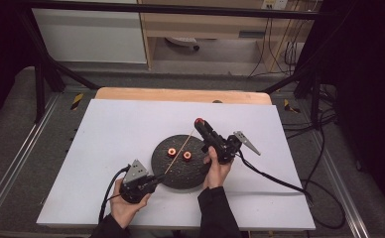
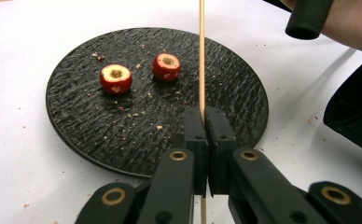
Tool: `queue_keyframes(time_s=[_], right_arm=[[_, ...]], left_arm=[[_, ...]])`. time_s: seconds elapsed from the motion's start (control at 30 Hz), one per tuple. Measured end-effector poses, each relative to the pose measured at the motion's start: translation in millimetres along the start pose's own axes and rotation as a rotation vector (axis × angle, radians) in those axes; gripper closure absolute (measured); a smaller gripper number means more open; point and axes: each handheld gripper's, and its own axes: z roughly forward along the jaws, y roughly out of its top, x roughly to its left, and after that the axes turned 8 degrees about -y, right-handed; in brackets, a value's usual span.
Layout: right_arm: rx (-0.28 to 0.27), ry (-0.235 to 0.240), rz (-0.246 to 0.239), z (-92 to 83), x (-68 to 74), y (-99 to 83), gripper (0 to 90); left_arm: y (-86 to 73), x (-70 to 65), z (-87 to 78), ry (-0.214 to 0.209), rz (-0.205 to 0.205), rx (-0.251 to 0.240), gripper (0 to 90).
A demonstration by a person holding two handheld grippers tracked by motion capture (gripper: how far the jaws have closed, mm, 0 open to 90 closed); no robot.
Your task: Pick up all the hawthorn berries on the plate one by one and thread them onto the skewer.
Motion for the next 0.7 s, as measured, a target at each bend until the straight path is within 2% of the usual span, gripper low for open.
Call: queue_keyframes(time_s=[0.43, 0.7], right_arm=[[-0.007, 0.004, -0.003, -0.1, -0.1, -1.9, 61.1], [-0.004, 0.008, -0.003, -0.2, -0.3, -4.3, 61.1]], left_arm=[[1.8, -1.8, 3.7, -0.007, -0.003, -0.002, 88.3], [4.7, -3.2, 6.6, -0.012, -0.025, -0.017, 88.3]])
